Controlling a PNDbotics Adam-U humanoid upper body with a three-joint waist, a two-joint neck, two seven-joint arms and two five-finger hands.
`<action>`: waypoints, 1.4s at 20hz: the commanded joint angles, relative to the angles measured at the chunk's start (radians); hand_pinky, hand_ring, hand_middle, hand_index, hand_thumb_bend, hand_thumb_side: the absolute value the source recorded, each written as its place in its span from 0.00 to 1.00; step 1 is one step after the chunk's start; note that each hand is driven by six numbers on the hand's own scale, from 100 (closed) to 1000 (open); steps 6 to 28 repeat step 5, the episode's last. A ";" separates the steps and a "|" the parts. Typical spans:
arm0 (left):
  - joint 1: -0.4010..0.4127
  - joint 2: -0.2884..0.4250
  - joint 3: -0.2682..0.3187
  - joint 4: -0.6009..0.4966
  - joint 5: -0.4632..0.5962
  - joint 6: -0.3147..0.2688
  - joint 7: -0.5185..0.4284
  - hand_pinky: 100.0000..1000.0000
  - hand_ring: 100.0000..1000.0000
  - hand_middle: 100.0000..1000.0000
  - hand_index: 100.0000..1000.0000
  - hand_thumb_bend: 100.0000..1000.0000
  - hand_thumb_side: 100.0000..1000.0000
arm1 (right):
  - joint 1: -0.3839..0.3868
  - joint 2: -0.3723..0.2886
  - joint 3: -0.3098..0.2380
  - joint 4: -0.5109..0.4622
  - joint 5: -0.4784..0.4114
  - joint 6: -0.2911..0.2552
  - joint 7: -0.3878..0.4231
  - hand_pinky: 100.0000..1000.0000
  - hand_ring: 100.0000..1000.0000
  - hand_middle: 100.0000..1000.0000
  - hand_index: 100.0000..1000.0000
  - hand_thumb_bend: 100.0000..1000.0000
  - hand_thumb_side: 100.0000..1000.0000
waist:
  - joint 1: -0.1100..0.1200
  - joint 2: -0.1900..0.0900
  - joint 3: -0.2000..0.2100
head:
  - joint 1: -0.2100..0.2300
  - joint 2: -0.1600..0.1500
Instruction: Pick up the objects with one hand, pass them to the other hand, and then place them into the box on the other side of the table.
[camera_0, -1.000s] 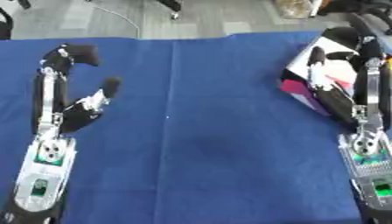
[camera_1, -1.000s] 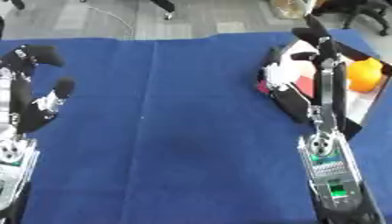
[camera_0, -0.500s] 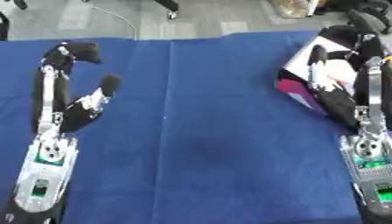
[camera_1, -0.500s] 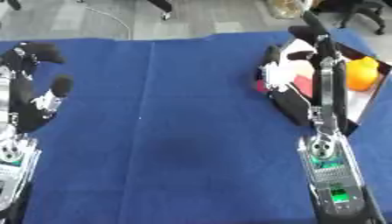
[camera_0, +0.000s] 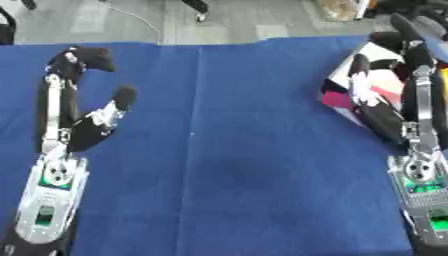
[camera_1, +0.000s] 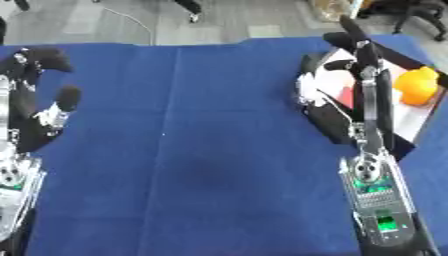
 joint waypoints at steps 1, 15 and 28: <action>-0.007 0.004 0.003 -0.019 -0.004 0.001 -0.002 0.83 0.51 0.51 0.64 0.63 0.53 | -0.009 -0.008 -0.003 -0.029 0.005 0.001 0.001 0.57 0.79 0.69 0.91 0.05 0.42 | -0.002 -0.025 0.001 | 0.003 -0.003; -0.004 0.005 0.005 -0.017 -0.006 0.002 -0.001 0.83 0.51 0.51 0.64 0.63 0.53 | -0.008 -0.010 -0.003 -0.028 0.008 0.002 0.001 0.57 0.79 0.69 0.91 0.05 0.41 | 0.000 -0.028 -0.003 | 0.002 -0.003; -0.004 0.005 0.005 -0.017 -0.006 0.002 -0.001 0.83 0.51 0.51 0.64 0.63 0.53 | -0.008 -0.010 -0.003 -0.028 0.008 0.002 0.001 0.57 0.79 0.69 0.91 0.05 0.41 | 0.000 -0.028 -0.003 | 0.002 -0.003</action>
